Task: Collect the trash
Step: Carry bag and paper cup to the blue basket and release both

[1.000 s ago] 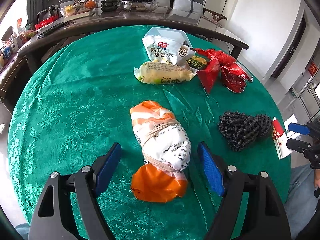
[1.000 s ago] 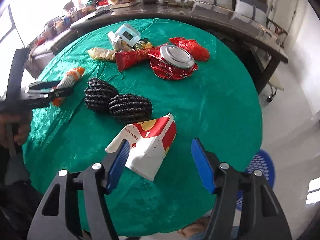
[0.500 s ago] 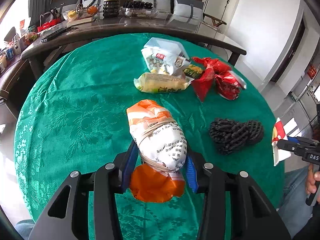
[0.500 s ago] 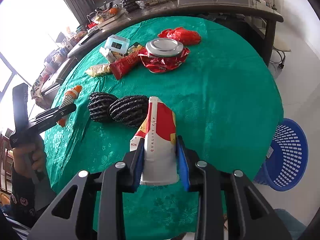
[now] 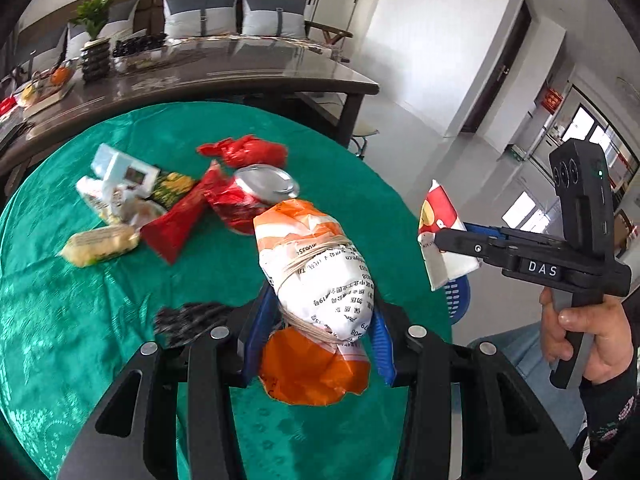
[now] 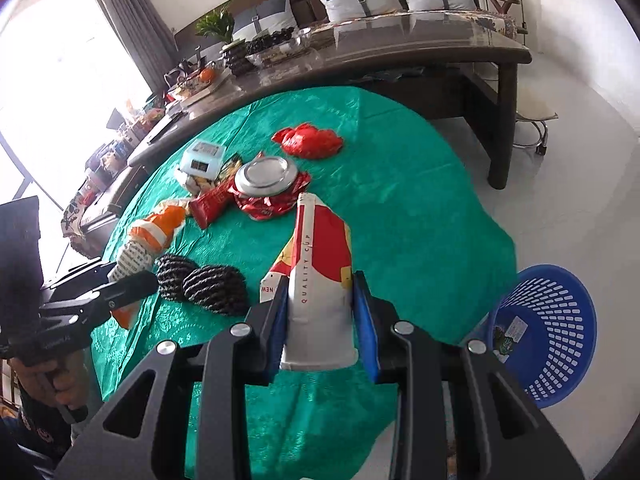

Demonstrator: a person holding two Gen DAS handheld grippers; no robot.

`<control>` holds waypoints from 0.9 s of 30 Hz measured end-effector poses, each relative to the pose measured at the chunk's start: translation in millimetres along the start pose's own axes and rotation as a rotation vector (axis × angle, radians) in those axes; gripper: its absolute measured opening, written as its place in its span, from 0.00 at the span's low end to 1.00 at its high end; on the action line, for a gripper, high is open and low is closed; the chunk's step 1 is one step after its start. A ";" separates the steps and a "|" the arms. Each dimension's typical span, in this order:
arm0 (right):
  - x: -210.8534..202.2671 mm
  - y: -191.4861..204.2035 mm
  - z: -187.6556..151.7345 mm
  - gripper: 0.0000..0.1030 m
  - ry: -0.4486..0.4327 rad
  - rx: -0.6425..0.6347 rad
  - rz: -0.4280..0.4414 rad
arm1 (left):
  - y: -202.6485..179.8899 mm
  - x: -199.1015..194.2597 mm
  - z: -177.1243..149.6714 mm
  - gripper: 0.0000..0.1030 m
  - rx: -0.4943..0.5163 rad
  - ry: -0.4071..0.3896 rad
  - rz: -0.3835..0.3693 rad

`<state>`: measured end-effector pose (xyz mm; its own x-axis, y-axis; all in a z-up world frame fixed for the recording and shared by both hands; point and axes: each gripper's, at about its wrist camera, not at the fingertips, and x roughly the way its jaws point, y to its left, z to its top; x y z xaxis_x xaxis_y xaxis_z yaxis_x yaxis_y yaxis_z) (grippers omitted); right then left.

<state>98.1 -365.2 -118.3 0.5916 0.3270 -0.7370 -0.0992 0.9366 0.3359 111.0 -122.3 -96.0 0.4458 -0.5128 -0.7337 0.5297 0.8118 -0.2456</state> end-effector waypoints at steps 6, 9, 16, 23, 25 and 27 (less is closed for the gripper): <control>-39.7 -78.5 16.2 0.29 -0.054 0.066 -0.146 | -72.4 47.2 33.0 0.42 0.098 0.039 -0.074; -49.8 -123.0 15.2 0.29 -0.043 0.117 -0.214 | -110.8 77.4 47.2 0.42 0.148 0.064 -0.101; -57.1 -204.3 1.9 0.29 -0.008 0.195 -0.324 | -187.9 152.7 65.7 0.42 0.230 0.132 -0.147; -38.1 -268.0 -14.5 0.29 0.053 0.271 -0.361 | -237.2 226.9 63.4 0.43 0.263 0.206 -0.167; -33.0 -278.9 -19.1 0.29 0.060 0.286 -0.366 | -244.9 245.1 61.0 0.43 0.266 0.226 -0.172; -29.3 -288.8 -23.5 0.29 0.064 0.314 -0.357 | -250.9 260.9 58.8 0.43 0.265 0.239 -0.176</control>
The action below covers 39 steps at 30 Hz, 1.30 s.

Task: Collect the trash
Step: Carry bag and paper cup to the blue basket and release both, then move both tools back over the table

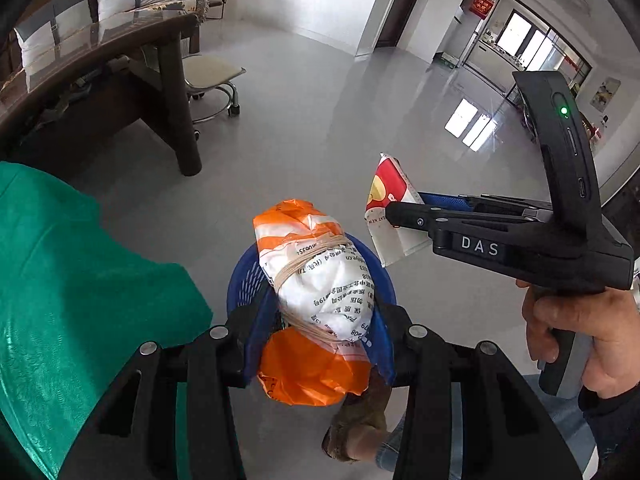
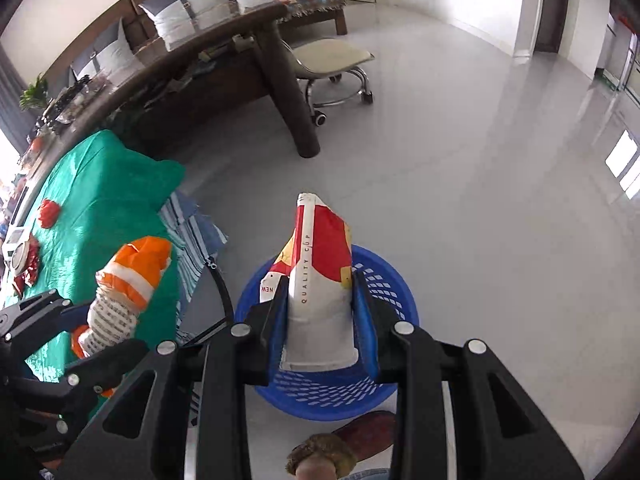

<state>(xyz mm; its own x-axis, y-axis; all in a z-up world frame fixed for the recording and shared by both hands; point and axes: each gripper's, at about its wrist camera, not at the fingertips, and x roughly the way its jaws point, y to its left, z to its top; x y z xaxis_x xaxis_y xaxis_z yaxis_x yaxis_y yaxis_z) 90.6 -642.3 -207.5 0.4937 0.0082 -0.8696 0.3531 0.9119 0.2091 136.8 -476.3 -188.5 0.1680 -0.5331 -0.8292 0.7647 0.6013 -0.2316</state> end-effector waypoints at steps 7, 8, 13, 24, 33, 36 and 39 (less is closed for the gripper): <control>11.4 -18.7 2.3 0.31 0.008 0.053 0.009 | 4.4 41.0 9.5 0.44 -0.020 0.025 -0.015; 13.1 -21.6 2.8 0.31 0.010 0.059 0.011 | 4.2 45.7 9.7 0.44 -0.021 0.029 -0.015; 16.4 -30.2 4.6 0.33 0.013 0.091 0.043 | 6.0 57.7 6.6 0.44 -0.013 0.052 -0.004; 8.7 -44.8 7.9 0.63 -0.046 0.154 0.062 | 5.3 76.8 15.0 0.76 -0.029 0.050 0.017; -33.5 -36.3 12.9 0.78 -0.220 0.137 -0.013 | 6.5 8.4 -5.9 0.83 -0.024 -0.042 0.032; -49.3 -13.4 12.9 0.83 -0.286 0.060 -0.056 | 6.2 -29.6 -29.1 0.85 -0.006 -0.078 0.029; -59.2 16.2 11.0 0.84 -0.333 -0.024 -0.074 | 8.0 -66.7 -59.3 0.85 0.028 -0.100 0.037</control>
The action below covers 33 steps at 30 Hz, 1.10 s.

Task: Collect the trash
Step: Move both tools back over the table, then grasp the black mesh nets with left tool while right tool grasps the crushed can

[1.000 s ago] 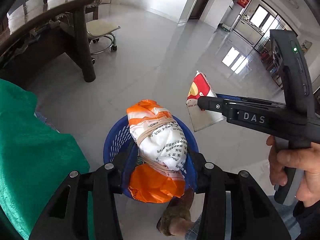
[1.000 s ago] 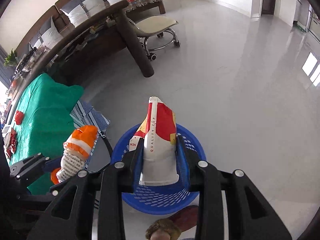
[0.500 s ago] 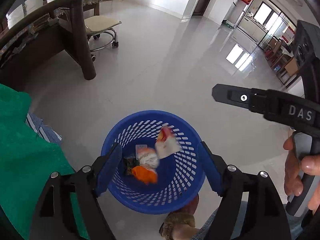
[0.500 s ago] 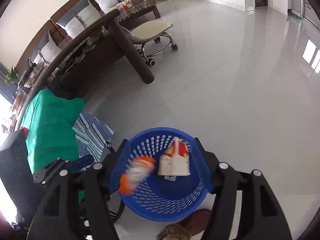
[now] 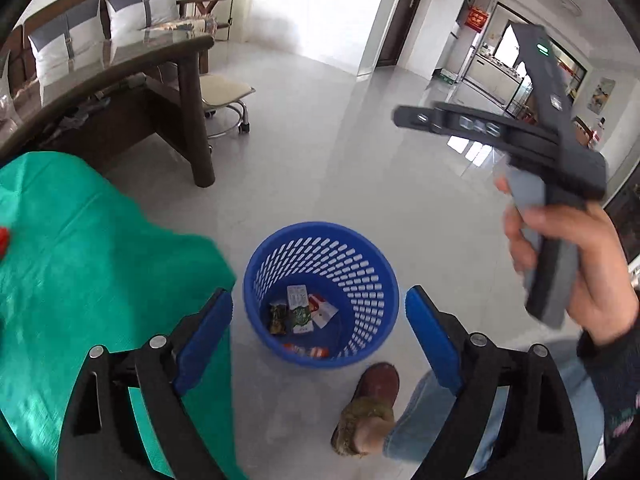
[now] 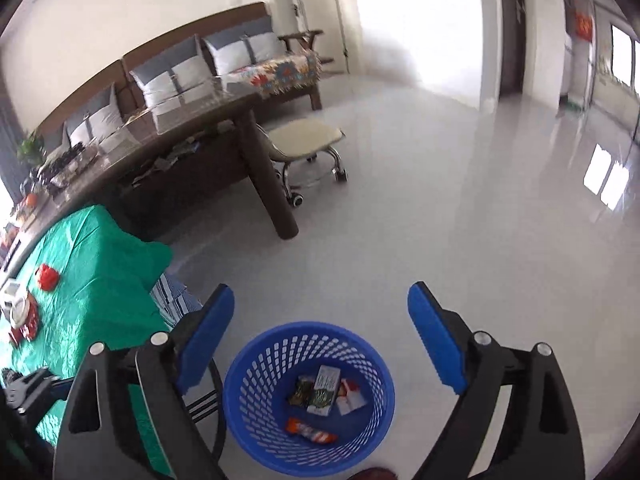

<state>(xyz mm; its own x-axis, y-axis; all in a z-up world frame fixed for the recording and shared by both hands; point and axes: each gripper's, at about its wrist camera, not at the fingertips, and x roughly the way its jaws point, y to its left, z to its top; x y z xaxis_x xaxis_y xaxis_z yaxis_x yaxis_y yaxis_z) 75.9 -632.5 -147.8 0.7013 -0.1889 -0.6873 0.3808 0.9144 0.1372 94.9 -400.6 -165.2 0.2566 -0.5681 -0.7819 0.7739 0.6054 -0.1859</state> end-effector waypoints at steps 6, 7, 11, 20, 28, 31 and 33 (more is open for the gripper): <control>-20.4 86.7 -7.6 0.85 -0.082 -0.178 0.101 | 34.7 -74.6 -63.0 0.85 -0.011 -0.040 0.058; -22.5 106.4 -10.7 0.85 -0.091 -0.219 0.130 | 44.0 -85.6 -73.2 0.85 -0.032 -0.043 0.062; -26.7 171.1 -34.2 0.85 -0.067 -0.310 0.240 | 78.2 -130.7 -111.1 0.85 -0.090 -0.066 0.109; -32.2 301.7 -119.0 0.85 0.147 -0.536 0.469 | 159.6 -207.0 -170.9 0.85 -0.141 -0.073 0.272; -28.7 319.7 -143.3 0.85 0.190 -0.590 0.491 | 194.3 -237.4 -154.7 0.90 0.080 -0.106 0.283; -28.4 317.9 -145.5 0.85 0.185 -0.576 0.491 | 194.8 -226.6 -139.1 0.90 0.188 -0.051 0.221; -28.8 313.8 -144.8 0.85 0.183 -0.567 0.494 | 190.1 -212.6 -129.1 0.90 0.252 -0.005 0.197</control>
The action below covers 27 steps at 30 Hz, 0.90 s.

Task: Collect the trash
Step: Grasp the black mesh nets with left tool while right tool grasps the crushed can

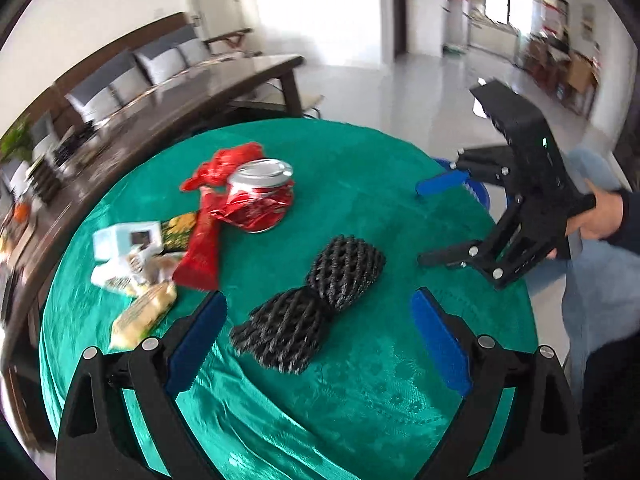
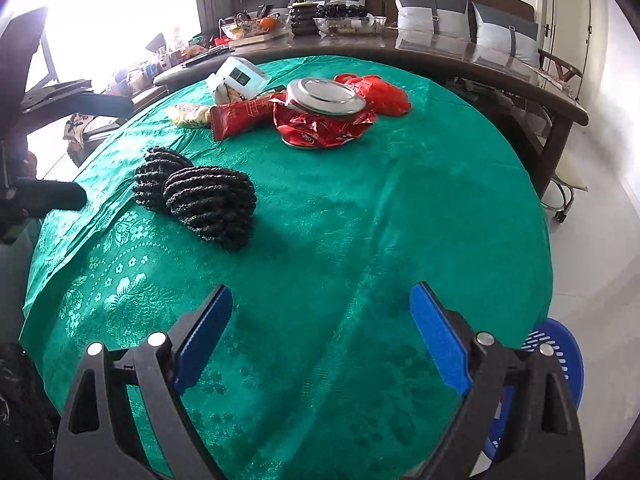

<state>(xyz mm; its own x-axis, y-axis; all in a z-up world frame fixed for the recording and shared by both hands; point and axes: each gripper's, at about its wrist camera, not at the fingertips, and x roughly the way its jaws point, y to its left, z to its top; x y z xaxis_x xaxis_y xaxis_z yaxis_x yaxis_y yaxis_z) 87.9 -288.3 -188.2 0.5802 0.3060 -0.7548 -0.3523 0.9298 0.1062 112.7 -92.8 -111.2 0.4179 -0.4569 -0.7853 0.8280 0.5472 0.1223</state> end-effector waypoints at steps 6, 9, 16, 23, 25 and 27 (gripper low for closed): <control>2.6 0.4 2.1 0.85 -0.001 -0.006 -0.007 | -11.0 37.9 6.4 0.90 0.171 0.084 -0.023; 2.2 -0.5 2.4 0.85 0.001 -0.005 -0.007 | -7.4 54.1 6.9 0.90 0.184 0.116 -0.046; 2.1 -6.4 3.5 0.86 -0.003 0.022 0.001 | -3.9 70.4 -3.5 0.77 0.189 0.164 -0.078; 3.3 -7.8 4.6 0.87 -0.004 0.028 -0.004 | 4.9 59.7 -13.3 0.46 0.057 0.093 -0.021; 3.7 -7.7 5.0 0.87 -0.003 0.028 -0.004 | 10.2 50.9 -17.2 0.44 -0.024 0.062 -0.001; 4.0 -8.1 5.5 0.87 -0.001 0.035 0.001 | 20.8 38.6 -24.7 0.44 -0.158 0.033 0.049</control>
<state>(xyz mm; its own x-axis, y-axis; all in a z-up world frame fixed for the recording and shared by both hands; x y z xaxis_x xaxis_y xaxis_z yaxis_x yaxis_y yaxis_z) 97.1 -293.5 -188.5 0.5808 0.3068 -0.7540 -0.3268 0.9362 0.1292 136.9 -81.7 -153.9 0.4416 -0.4049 -0.8006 0.7369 0.6728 0.0662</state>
